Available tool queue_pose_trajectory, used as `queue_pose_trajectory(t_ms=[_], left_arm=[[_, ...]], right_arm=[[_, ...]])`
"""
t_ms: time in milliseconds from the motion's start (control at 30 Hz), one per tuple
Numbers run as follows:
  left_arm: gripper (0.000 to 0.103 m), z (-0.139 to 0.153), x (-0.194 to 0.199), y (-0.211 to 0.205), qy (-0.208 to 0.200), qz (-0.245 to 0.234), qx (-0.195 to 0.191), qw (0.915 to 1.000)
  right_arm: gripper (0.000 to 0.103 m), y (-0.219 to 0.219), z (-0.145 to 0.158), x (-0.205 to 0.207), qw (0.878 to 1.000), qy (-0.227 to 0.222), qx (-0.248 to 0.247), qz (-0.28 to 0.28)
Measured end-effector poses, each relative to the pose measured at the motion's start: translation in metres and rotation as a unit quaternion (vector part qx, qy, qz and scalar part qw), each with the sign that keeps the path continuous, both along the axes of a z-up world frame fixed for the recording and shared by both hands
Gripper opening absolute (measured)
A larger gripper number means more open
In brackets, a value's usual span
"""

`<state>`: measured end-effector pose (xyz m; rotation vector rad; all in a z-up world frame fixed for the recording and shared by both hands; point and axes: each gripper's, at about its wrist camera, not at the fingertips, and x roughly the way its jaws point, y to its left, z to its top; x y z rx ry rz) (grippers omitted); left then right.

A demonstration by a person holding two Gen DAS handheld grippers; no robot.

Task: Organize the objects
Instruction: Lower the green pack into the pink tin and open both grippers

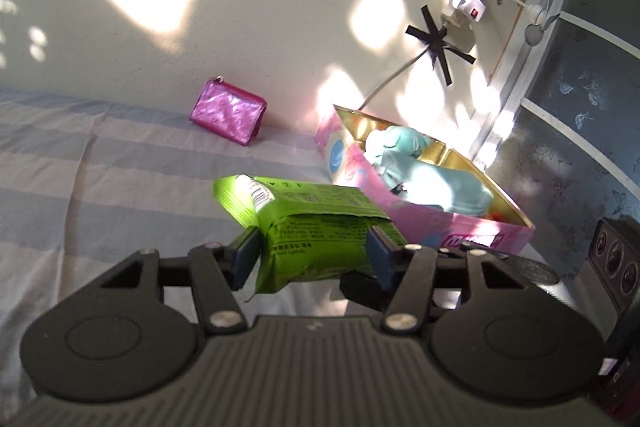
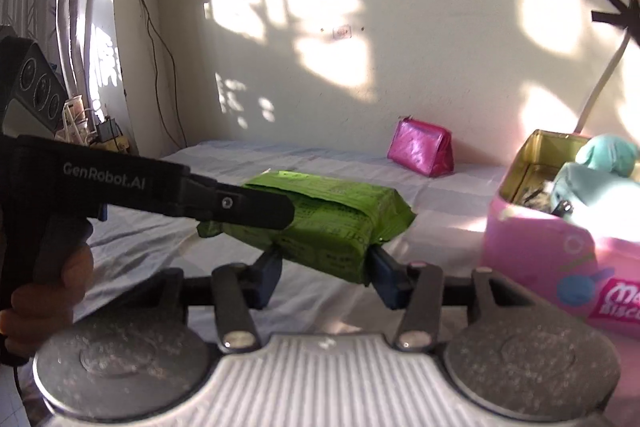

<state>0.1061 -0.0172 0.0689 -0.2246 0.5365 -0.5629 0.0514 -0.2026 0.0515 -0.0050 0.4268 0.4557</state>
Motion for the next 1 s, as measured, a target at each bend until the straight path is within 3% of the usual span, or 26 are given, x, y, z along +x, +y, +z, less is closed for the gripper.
queue_pose_trajectory(t_ms=[167, 267, 433, 500, 633, 733, 900, 1000], left_arm=[[0.059, 0.028, 0.016, -0.083, -0.042, -0.067, 0.009, 0.9968], [0.059, 0.030, 0.025, -0.137, -0.052, -0.109, 0.021, 0.9925], [0.059, 0.020, 0.044, -0.218, -0.034, -0.157, 0.038, 0.9863], [0.059, 0.013, 0.053, -0.237, -0.023, -0.160, 0.040, 0.9861], [0.061, 0.005, 0.057, -0.246, -0.012, -0.129, 0.057, 0.9900], [0.062, 0.004, 0.052, -0.239, -0.024, -0.118, 0.073, 0.9901], [0.066, 0.007, 0.038, -0.231, -0.049, -0.085, 0.110, 0.9891], [0.066, 0.005, 0.038, -0.229, -0.039, -0.072, 0.129, 0.9882]], right_arm=[[0.047, -0.057, 0.025, -0.007, 0.994, -0.066, -0.031, -0.079], [0.047, -0.111, 0.029, -0.002, 0.989, -0.061, -0.017, -0.133], [0.048, -0.185, 0.020, 0.011, 0.977, -0.043, -0.001, -0.208], [0.054, -0.205, 0.015, 0.019, 0.973, -0.040, 0.004, -0.227], [0.069, -0.224, 0.000, 0.022, 0.958, -0.047, -0.007, -0.284], [0.069, -0.233, -0.009, 0.015, 0.956, -0.051, 0.040, -0.286], [0.069, -0.228, -0.010, 0.006, 0.958, -0.062, 0.044, -0.278], [0.070, -0.220, -0.005, 0.000, 0.956, -0.073, 0.028, -0.284]])
